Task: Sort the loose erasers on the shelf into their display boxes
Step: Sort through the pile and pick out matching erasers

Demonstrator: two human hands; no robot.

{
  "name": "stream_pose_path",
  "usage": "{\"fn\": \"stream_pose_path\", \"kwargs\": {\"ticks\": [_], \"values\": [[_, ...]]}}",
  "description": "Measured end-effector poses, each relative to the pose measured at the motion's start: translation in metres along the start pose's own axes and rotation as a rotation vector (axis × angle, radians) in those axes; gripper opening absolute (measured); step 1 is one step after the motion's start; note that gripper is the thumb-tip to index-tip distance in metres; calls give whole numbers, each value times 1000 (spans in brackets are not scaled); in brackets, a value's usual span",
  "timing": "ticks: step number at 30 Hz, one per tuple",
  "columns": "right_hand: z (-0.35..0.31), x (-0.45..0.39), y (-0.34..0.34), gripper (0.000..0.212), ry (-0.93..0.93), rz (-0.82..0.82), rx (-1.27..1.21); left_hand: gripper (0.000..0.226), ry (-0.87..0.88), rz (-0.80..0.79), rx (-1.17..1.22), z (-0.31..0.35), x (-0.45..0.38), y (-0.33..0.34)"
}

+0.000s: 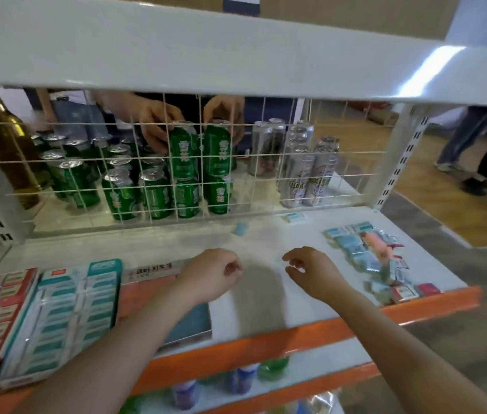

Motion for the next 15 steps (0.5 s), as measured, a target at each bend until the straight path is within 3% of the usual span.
{"fn": "stream_pose_path", "kwargs": {"ticks": [7, 15], "values": [[71, 12, -30, 30, 71, -9, 40, 19, 40, -81, -6, 53, -41, 51], [144, 9, -72, 36, 227, 107, 67, 22, 42, -85, 13, 97, -77, 92]]}}
Point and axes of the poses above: each hand's wrist, its own x-axis away from the middle knuckle, its own y-axis out of the palm, z = x × y, the point moved 2 cm from there along -x, towards the middle knuckle, and after that the axes turned 5 degrees about y, right-handed, at the moved point
